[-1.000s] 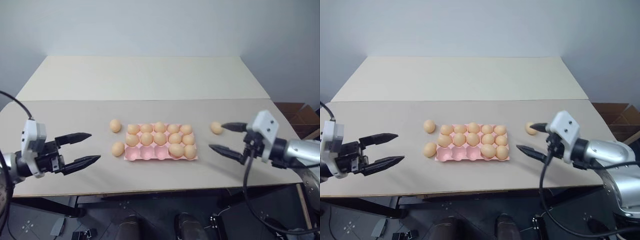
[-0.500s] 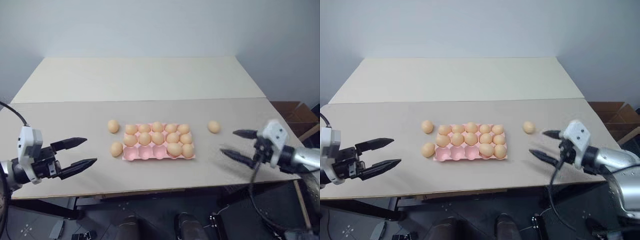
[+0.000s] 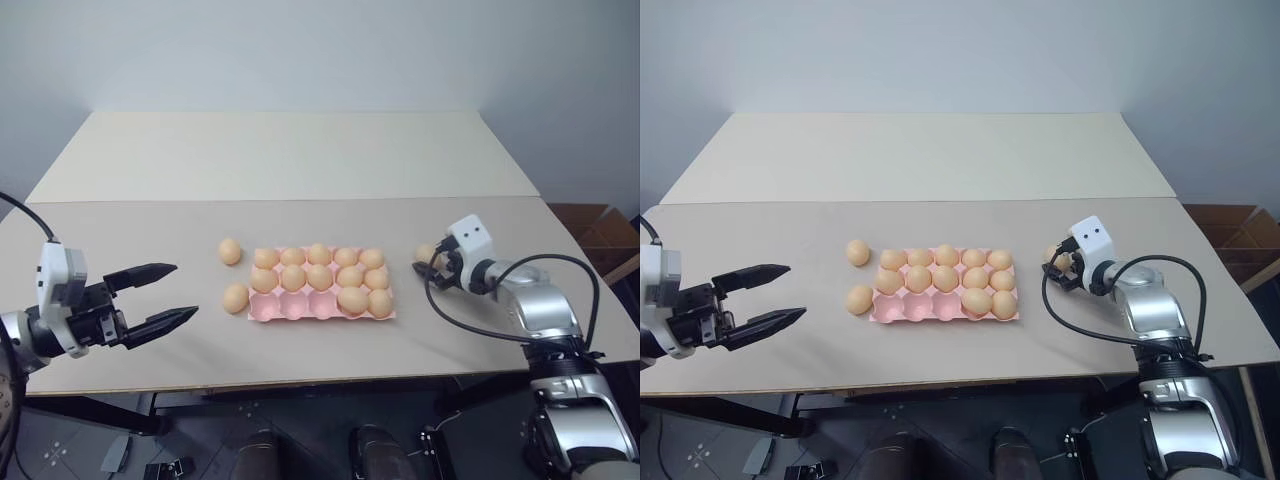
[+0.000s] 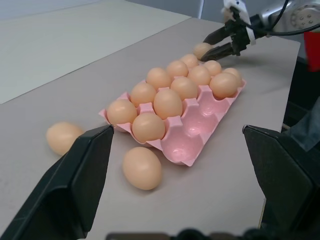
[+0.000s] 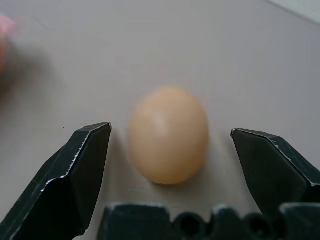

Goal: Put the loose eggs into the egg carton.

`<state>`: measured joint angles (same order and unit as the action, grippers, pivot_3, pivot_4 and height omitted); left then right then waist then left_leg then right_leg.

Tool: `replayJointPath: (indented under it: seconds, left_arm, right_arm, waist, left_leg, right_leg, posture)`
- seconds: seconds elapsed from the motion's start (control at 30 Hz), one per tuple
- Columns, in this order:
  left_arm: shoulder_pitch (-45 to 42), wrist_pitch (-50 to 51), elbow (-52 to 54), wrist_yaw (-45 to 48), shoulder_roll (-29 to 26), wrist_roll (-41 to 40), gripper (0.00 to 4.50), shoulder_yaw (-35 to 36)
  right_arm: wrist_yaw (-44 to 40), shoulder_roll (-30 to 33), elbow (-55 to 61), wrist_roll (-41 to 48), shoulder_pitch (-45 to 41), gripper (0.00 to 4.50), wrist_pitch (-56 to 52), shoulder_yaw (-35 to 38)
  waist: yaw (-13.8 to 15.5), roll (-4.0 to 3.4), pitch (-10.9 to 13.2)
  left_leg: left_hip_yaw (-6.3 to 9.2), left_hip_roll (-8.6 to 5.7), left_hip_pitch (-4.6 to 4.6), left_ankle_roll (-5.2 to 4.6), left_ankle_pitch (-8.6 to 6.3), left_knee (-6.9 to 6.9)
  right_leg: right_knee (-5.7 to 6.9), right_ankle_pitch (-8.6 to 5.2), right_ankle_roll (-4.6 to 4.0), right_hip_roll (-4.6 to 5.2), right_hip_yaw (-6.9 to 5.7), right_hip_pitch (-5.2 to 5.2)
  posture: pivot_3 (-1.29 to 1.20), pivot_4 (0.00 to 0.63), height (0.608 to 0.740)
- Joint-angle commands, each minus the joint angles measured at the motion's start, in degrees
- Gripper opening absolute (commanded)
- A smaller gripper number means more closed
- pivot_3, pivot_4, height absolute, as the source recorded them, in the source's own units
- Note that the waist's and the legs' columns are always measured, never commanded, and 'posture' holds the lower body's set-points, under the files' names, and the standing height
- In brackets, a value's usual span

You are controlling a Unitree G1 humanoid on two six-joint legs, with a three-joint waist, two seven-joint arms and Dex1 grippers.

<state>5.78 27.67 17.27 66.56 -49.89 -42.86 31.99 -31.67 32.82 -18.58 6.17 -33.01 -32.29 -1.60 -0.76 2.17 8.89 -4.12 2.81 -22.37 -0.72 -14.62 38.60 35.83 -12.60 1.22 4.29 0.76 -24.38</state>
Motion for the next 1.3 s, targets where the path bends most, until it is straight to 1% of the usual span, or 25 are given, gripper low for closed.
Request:
replayJointPath:
  seconds: [0.03,0.17,0.23,0.33,0.47,0.5,0.57,0.63,0.8,0.9,1.03,1.1,1.17,1.3]
  left_arm:
    - [0.7,-0.9,2.4,-0.2,-0.3,-0.8,4.5,2.1]
    - [1.2,-1.0,2.8,-0.4,-0.2,-0.9,4.5,2.4]
    - [1.3,-1.0,2.9,-0.5,-0.1,-0.9,4.5,2.4]
    - [1.1,-0.9,2.9,-0.5,-0.2,-1.0,4.5,2.1]
    - [1.0,-0.9,2.9,-0.3,-0.3,-0.9,4.5,1.8]
    - [0.9,-0.8,2.9,-0.3,-0.4,-1.0,4.5,1.9]
    - [0.9,-0.6,3.0,-0.2,-0.5,-1.1,4.5,1.9]
    - [1.0,-0.4,3.0,-0.2,-0.7,-1.0,4.5,1.9]
    - [0.8,-0.1,3.1,-0.3,-0.9,-1.1,4.5,1.6]
    - [0.3,0.0,2.7,-0.1,-1.2,-1.1,4.5,1.4]
    - [0.1,0.0,2.9,-0.2,-1.2,-1.1,4.5,1.2]
    - [0.1,0.0,3.0,-0.3,-1.1,-1.1,4.5,1.1]
    - [0.0,0.1,3.1,-0.4,-1.1,-1.1,4.5,1.0]
    - [-0.4,0.0,2.8,-0.4,-1.1,-1.1,4.5,0.8]
  right_arm:
    - [-0.4,0.1,1.6,0.0,-0.8,3.55,2.7,1.2]
    - [-0.4,-0.1,7.3,1.2,0.4,2.23,2.0,2.7]
    - [-0.6,0.0,10.2,1.6,1.1,2.23,1.1,3.0]
    - [-1.3,0.2,18.7,3.5,3.2,2.23,-1.1,3.6]
    - [-0.9,0.5,30.3,5.8,5.3,2.23,-6.5,4.0]
    - [-1.6,0.4,35.0,8.1,6.1,2.23,-9.4,4.1]
    - [-3.0,0.5,43.6,11.4,8.2,2.23,-13.3,2.4]
    - [-2.5,-0.2,49.6,12.6,9.6,2.23,-16.6,-0.9]
    - [0.1,-3.7,54.4,13.3,9.8,2.23,-20.9,-8.1]
    - [1.0,-4.3,53.8,11.0,9.2,2.23,-20.6,-13.8]
    - [1.2,-4.8,52.2,9.2,8.0,2.23,-20.0,-17.7]
    - [1.6,-5.3,51.5,8.8,7.1,2.63,-20.8,-18.6]
    - [1.4,-5.3,51.5,8.8,6.4,3.15,-21.3,-18.5]
    - [-0.7,-3.0,54.0,10.4,5.9,4.45,-22.1,-15.3]
  waist:
    - [-0.1,0.0,0.0]
    - [-0.1,-0.01,0.0]
    - [-0.1,-0.01,0.0]
    - [-0.1,-0.01,0.0]
    - [-0.1,-0.02,0.0]
    - [-0.1,-0.02,0.0]
    - [0.0,-0.02,0.0]
    - [0.0,-0.02,0.0]
    - [-0.1,-0.02,0.0]
    - [-0.1,-0.02,0.0]
    - [0.1,-0.02,0.0]
    - [0.0,-0.01,0.0]
    - [0.0,-0.01,0.0]
    - [0.1,-0.01,0.0]
  left_leg:
    - [0.0,0.01,0.02,0.0,0.0,-0.03]
    - [0.01,0.04,0.06,0.0,0.0,-0.04]
    - [0.02,0.05,0.08,0.0,0.01,-0.04]
    - [0.02,0.05,0.09,0.01,0.01,-0.04]
    - [0.02,0.06,0.07,0.01,0.0,-0.04]
    - [0.02,0.06,0.07,0.01,0.0,-0.04]
    - [0.02,0.06,0.08,0.01,0.0,-0.05]
    - [0.05,0.08,0.09,0.01,0.0,-0.1]
    - [0.05,0.08,0.14,0.02,0.01,-0.09]
    - [0.04,0.07,0.14,0.04,0.02,-0.08]
    - [0.04,0.04,0.1,0.03,0.02,-0.08]
    - [0.04,0.04,0.1,0.03,0.02,-0.08]
    - [0.05,0.04,0.09,0.03,0.02,-0.08]
    - [0.07,0.05,0.09,0.03,0.02,-0.08]
  right_leg:
    - [0.01,0.0,0.0,0.0,0.0,0.0]
    - [0.06,0.0,0.01,-0.05,0.0,0.0]
    - [0.08,0.0,0.0,-0.05,0.0,0.0]
    - [0.08,0.0,0.01,-0.06,0.0,0.01]
    - [0.08,0.0,0.01,-0.05,0.0,-0.01]
    - [0.08,0.0,0.01,-0.04,0.0,-0.01]
    - [0.07,0.0,0.01,-0.04,-0.01,0.0]
    - [0.06,-0.02,-0.01,-0.04,-0.04,0.0]
    - [0.08,-0.03,-0.05,-0.03,-0.04,0.01]
    - [0.09,-0.1,-0.18,-0.03,-0.04,0.0]
    - [0.06,-0.1,-0.16,-0.01,-0.05,-0.01]
    - [0.05,-0.09,-0.14,-0.01,-0.05,0.0]
    - [0.05,-0.08,-0.12,-0.02,-0.06,-0.01]
    - [0.06,-0.08,-0.13,-0.02,-0.08,0.0]
  posture:
    - [0.0,0.15,0.74]
    - [0.0,0.15,0.74]
    - [0.0,0.15,0.74]
    - [0.0,0.15,0.74]
    - [0.0,0.15,0.74]
    - [0.0,0.15,0.74]
    - [0.0,0.15,0.74]
    - [0.0,0.15,0.74]
    - [0.0,0.15,0.74]
    - [0.0,0.15,0.74]
    - [0.0,0.15,0.74]
    - [0.0,0.15,0.74]
    - [0.0,0.15,0.74]
    - [0.0,0.15,0.74]
